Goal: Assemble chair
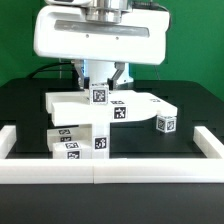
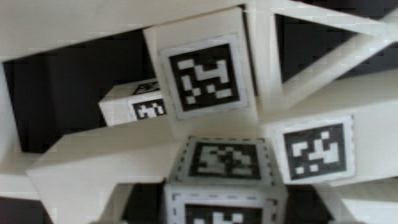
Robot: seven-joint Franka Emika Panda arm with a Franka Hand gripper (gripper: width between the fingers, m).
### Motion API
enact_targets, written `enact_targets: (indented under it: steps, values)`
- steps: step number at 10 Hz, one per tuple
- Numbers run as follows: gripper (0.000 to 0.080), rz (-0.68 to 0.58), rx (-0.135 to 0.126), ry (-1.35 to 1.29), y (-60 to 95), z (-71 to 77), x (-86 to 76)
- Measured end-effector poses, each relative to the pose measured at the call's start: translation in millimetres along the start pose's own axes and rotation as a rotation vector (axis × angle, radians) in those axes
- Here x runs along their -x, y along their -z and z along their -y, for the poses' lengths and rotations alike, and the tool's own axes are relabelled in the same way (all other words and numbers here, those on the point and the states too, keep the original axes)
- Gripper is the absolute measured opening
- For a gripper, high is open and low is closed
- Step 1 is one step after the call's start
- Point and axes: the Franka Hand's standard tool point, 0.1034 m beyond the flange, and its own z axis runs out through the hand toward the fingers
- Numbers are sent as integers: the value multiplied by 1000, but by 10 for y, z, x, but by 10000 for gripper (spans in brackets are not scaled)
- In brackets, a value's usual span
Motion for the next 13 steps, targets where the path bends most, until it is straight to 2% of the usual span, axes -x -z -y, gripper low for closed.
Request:
enact_targets:
  steps: [13]
  values:
    - [285,3,-15,-798,2,41,-4]
